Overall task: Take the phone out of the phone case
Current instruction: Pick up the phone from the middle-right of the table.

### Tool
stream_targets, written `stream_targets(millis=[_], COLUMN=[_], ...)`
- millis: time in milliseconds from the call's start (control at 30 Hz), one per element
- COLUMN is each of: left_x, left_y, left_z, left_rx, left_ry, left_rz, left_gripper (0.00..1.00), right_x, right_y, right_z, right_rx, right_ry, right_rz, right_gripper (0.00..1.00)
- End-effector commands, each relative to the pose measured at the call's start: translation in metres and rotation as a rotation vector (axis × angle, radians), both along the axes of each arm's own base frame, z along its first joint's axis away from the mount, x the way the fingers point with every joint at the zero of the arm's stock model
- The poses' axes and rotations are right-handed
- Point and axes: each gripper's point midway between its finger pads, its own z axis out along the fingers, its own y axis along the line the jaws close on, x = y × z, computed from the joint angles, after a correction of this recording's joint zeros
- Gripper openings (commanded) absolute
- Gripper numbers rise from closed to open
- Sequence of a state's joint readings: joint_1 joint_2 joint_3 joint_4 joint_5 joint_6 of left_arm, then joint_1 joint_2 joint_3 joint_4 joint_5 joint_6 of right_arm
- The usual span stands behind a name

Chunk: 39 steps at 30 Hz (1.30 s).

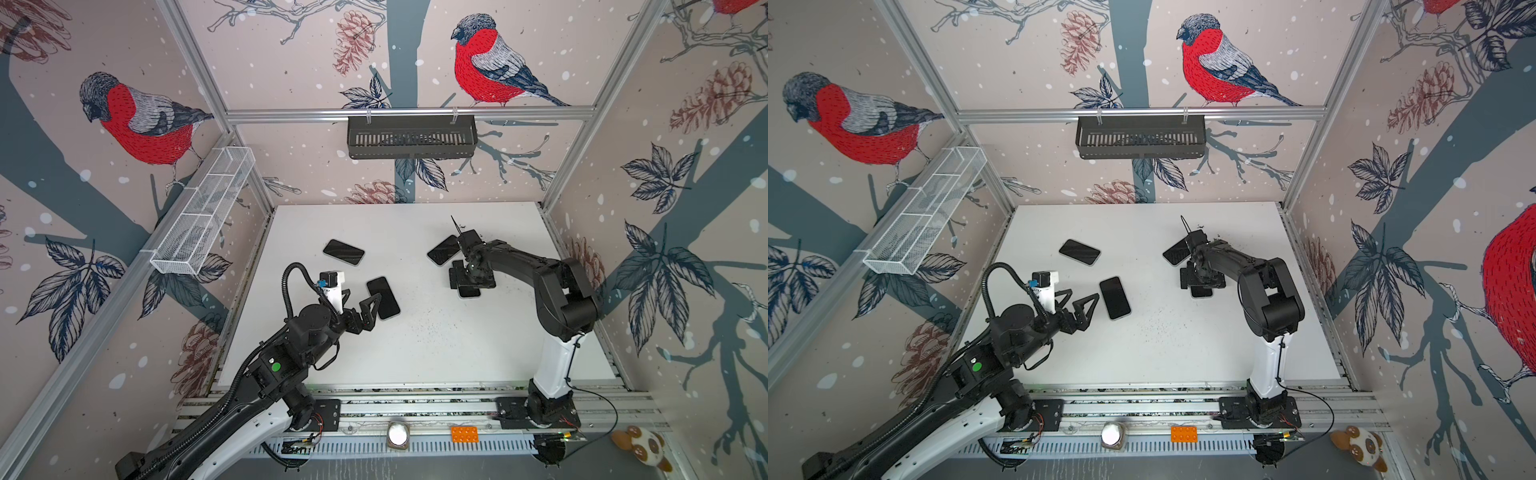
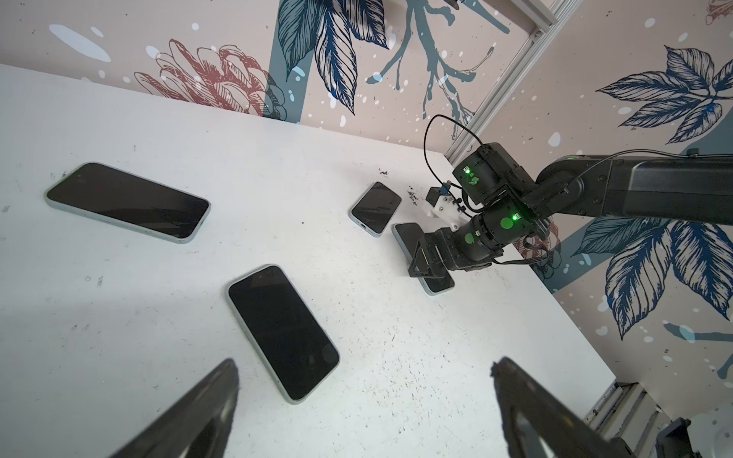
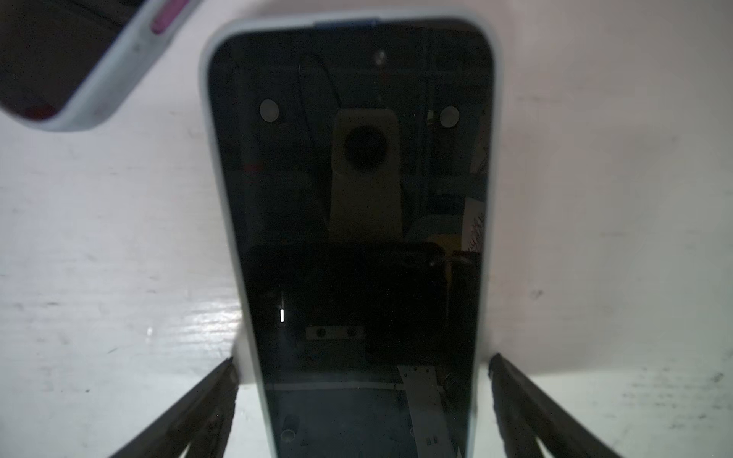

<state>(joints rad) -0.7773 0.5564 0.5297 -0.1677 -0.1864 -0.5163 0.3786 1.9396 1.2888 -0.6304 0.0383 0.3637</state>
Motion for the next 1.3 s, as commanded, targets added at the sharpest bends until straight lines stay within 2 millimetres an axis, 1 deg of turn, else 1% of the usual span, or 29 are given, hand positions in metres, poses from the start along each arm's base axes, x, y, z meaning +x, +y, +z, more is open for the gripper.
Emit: stream_targets(millis=[0,133,400,500,600,733,833,1000,1100,1267], left_x=[0.001,0.003,0.004,0.005,0.006,0.007,0.009,0.013,0.016,0.026], left_y=[-0.003,-0.006,-0.011,-0.014,-0.018,-0.025,-0.033,-0.052,-0.066,-0.084], left_z=[0.006,0.004,0.006,0.008,0.009,0.010,0.013,0.018,0.024,0.028], left_rx=[-0.027,-0.025,-0.035,-0.042,-0.054,-0.076,-0.101,-0.157,-0.213,-0.292], left_ry=[-0.012,-0.006,-0.009,-0.008,-0.008,-0.006,-0.006,-0.004,-0.003,0.010], left_rz=[-0.003,-0.010,-0.024,-0.032,-0.044,-0.062,-0.086,-0.143,-0.181,-0.207], left_gripper=[0.99,0.99,0.99,0.99,0.99,0.99,0.99,0.99,0.99,0.99], right_x=[0.001,0.002,-0.001,0.000,0.000,0.002,0.004,0.007,0.007,-0.002], right_y=[-0.003,-0.004,-0.011,-0.012,-0.013,-0.013,-0.010,-0.002,0.010,0.039], right_z=[-0.003,-0.007,-0.012,-0.009,-0.007,-0.002,0.007,0.033,0.052,0.083], right_rx=[-0.018,-0.023,-0.033,-0.027,-0.029,-0.018,-0.004,0.026,0.078,0.174], right_ry=[0.011,0.022,0.034,0.028,0.020,-0.001,-0.032,-0.119,-0.182,-0.280], right_rz=[0.008,0.010,0.011,0.008,0.006,-0.002,-0.003,0.007,0.041,0.135], right_gripper=[1.00,0.98,0.87,0.80,0.69,0.63,0.60,0.60,0.60,0.60])
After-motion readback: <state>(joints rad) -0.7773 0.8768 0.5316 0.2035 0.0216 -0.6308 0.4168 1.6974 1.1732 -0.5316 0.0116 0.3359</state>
